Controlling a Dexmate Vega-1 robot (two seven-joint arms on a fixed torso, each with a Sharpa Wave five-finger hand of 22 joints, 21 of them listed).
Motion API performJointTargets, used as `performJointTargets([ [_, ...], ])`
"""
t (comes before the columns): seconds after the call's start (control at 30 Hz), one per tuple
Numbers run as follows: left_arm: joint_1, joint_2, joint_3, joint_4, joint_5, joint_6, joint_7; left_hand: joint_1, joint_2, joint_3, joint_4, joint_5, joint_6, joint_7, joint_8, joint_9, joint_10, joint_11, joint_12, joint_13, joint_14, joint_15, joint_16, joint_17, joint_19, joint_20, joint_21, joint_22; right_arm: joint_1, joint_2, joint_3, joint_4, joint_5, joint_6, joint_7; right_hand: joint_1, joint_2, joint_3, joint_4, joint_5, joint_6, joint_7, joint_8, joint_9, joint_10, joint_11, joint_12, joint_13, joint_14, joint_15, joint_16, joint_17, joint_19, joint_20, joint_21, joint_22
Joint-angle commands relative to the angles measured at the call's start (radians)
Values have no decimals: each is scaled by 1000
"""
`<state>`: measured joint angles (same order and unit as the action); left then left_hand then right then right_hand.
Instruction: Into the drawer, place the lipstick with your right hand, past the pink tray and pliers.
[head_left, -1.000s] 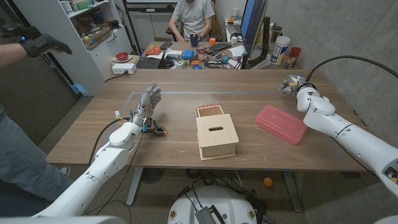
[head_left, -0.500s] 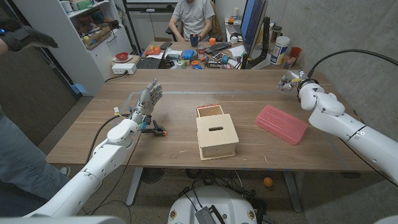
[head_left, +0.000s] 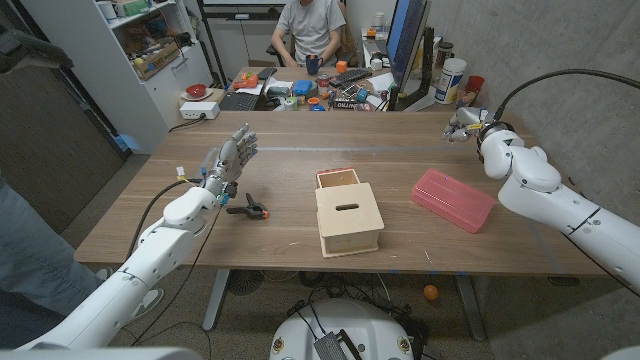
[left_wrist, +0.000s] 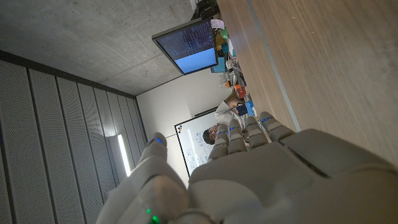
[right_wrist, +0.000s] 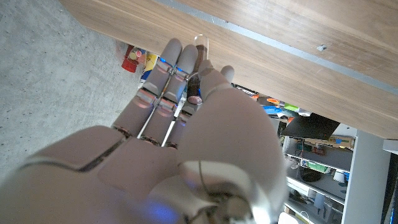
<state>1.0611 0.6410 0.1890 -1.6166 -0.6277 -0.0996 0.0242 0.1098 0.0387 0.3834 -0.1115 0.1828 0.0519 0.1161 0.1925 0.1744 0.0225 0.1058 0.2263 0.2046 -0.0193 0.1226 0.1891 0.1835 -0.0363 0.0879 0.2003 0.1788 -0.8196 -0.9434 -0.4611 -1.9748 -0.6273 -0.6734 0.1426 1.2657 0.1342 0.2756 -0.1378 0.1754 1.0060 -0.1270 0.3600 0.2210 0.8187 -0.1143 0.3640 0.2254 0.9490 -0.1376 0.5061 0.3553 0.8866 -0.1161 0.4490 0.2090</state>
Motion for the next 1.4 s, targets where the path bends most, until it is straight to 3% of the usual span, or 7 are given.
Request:
performJointTargets([
  [0.03,-5,30,-12,-5,-2,21,-20,5,8,1,-7,3,1,13,-3,5,2,8,-2,-1,6,4,8,3,2,7,5,3,-55,-26,12,-159,-82,-71,51,-4,2,-7,1,3,4,0,5,4,156,-14,3,2,12,-97,-8,7,-7,-43,10,2],
  [0.5,-31,36,-8,30,-13,12,-78,7,10,3,-8,3,3,15,-2,5,3,8,-2,-2,6,4,7,3,-1,8,3,3,-138,-30,36,-326,-182,-118,115,-1,5,-9,-2,3,4,-2,4,6,159,-14,-3,3,23,-99,-16,16,-5,-43,26,1],
  [0.57,-31,38,-9,34,-15,11,-86,7,11,3,-9,3,3,15,-2,5,3,9,-2,-2,6,4,7,3,-2,9,3,3,-140,-34,17,-346,-231,-130,132,-2,5,-10,-2,2,2,-3,3,6,156,-14,-5,3,23,-99,-18,17,-8,-43,27,1],
  [0.93,-28,50,-19,43,-23,9,-110,10,14,5,-10,3,5,17,-2,5,5,8,-3,-2,4,5,5,3,-21,16,-5,3,-193,19,33,-443,-302,-143,202,-9,8,-15,3,3,-6,-6,-1,8,153,-20,-10,5,25,-98,-28,21,-14,-42,36,0],
  [1.4,-33,55,-22,78,-32,-10,-160,13,18,8,-11,2,7,16,-1,5,2,7,-5,-3,1,3,4,3,-42,29,-11,3,-237,123,42,-539,-367,-145,285,-17,9,-21,8,4,-6,-7,-1,9,150,-20,-15,10,29,-98,-36,28,-27,-38,42,-2],
])
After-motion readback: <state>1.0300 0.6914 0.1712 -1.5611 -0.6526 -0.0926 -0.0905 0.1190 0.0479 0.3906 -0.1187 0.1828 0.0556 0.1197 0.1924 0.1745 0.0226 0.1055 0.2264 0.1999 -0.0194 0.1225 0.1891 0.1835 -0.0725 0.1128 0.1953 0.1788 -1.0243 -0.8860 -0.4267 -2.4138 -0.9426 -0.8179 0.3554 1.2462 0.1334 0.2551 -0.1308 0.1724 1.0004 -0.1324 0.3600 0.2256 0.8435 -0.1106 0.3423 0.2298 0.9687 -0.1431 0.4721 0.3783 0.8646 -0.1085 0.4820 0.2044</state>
